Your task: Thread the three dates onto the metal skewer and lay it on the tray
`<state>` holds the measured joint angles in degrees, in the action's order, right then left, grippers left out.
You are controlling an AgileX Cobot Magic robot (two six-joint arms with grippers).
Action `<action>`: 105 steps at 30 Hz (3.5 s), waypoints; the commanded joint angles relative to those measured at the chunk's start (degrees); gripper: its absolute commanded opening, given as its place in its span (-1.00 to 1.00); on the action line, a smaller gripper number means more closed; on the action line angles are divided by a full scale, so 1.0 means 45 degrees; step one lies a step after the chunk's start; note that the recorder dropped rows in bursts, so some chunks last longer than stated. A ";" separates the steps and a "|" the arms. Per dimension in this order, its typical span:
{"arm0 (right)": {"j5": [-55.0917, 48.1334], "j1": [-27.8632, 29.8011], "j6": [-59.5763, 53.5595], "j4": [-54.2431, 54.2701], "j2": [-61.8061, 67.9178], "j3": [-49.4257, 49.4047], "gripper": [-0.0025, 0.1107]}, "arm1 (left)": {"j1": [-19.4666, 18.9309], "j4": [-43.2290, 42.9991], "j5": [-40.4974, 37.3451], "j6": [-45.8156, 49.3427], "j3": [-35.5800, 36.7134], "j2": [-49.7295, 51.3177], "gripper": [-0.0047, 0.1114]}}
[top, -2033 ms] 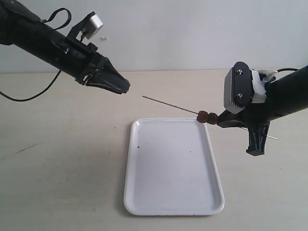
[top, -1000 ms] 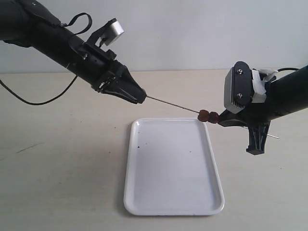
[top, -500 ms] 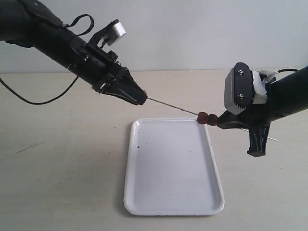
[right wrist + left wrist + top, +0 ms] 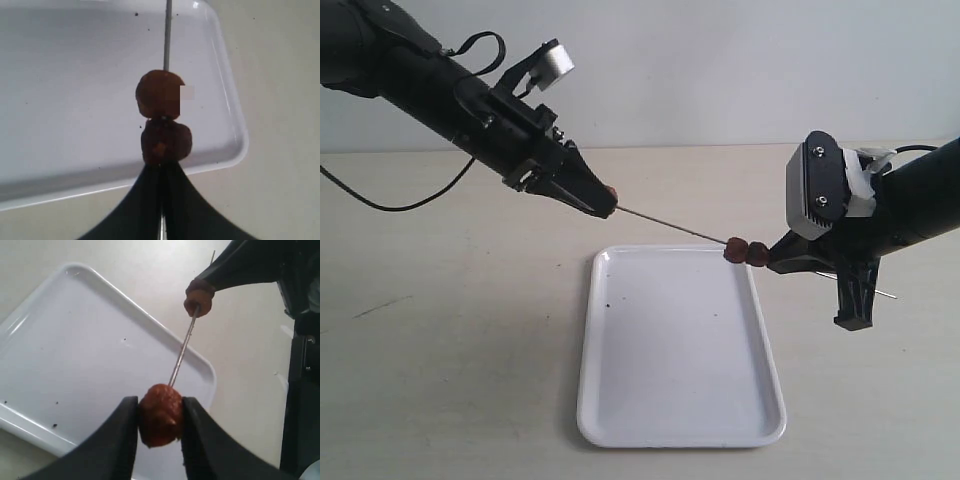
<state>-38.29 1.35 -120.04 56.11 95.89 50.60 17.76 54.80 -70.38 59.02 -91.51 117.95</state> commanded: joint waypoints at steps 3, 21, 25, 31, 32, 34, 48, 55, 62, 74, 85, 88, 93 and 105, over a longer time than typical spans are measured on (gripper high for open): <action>-0.0524 -0.0012 -0.0276 -0.0018 0.0020 0.0129 -0.96 | 0.0109 0.0232 0.0092 0.0180 0.0045 -0.0073 -0.40; -0.0767 -0.0012 -0.0276 0.1823 0.0020 0.0136 -0.96 | 0.1302 0.1585 0.0092 0.0652 0.0045 -0.0073 -0.40; -0.0795 -0.0012 -0.0276 0.1825 0.0020 0.0136 -0.96 | 0.1405 0.1585 0.0092 0.0680 0.0045 -0.0073 0.01; -0.0771 -0.0012 -0.0276 0.1853 0.0020 0.0136 -0.96 | 0.1405 0.1640 0.0092 0.0694 0.0045 -0.0073 0.25; -0.0743 -0.0012 -0.0276 0.1877 0.0020 0.0136 -0.96 | 0.1405 0.1652 0.0092 0.0810 0.0045 -0.0073 0.25; -0.0714 -0.0012 -0.0276 0.1943 0.0020 0.0136 -0.96 | 0.1405 0.1757 0.0092 0.0902 0.0045 -0.0073 0.25; -0.0036 -0.0012 0.0388 0.2551 0.0020 0.0136 -0.96 | 0.0953 0.2718 0.0244 0.1557 0.0045 -0.0146 0.25; 0.0613 -0.0012 0.0500 0.4153 0.0020 0.0136 -0.96 | 0.0486 0.3030 0.0092 0.1863 0.0045 -0.0146 0.25; 0.0587 -0.0012 0.0292 0.5765 0.0020 0.0136 -0.96 | 0.0455 0.3054 0.0092 0.2180 0.0045 -0.0146 0.25; -0.1053 -0.0012 0.1741 0.9292 0.0020 0.0136 -0.96 | 0.0455 0.2200 0.0092 0.0648 0.0045 -0.0122 -0.35; -0.2609 -0.0012 0.3350 0.9741 -0.0642 0.0116 -0.96 | 0.0357 0.3331 0.0171 0.1401 0.0967 -0.0344 -0.92; -0.2376 -0.0012 0.3687 0.9741 -0.1085 0.0111 -0.96 | 0.0357 0.4012 0.1386 0.2469 0.2022 -0.0905 -0.92; -0.1669 -0.0012 0.4715 0.9741 -0.1931 0.0036 -0.96 | 0.0357 0.4336 0.4457 0.4135 0.4260 -0.2543 -0.92; -0.0856 -0.0012 0.5952 0.9741 -0.4308 -0.1351 -0.96 | 0.0357 0.6077 0.9273 0.6668 0.8167 -0.6159 -0.92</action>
<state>-44.25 1.35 -95.45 99.52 78.28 47.46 19.56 77.61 -31.95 85.49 -56.88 93.46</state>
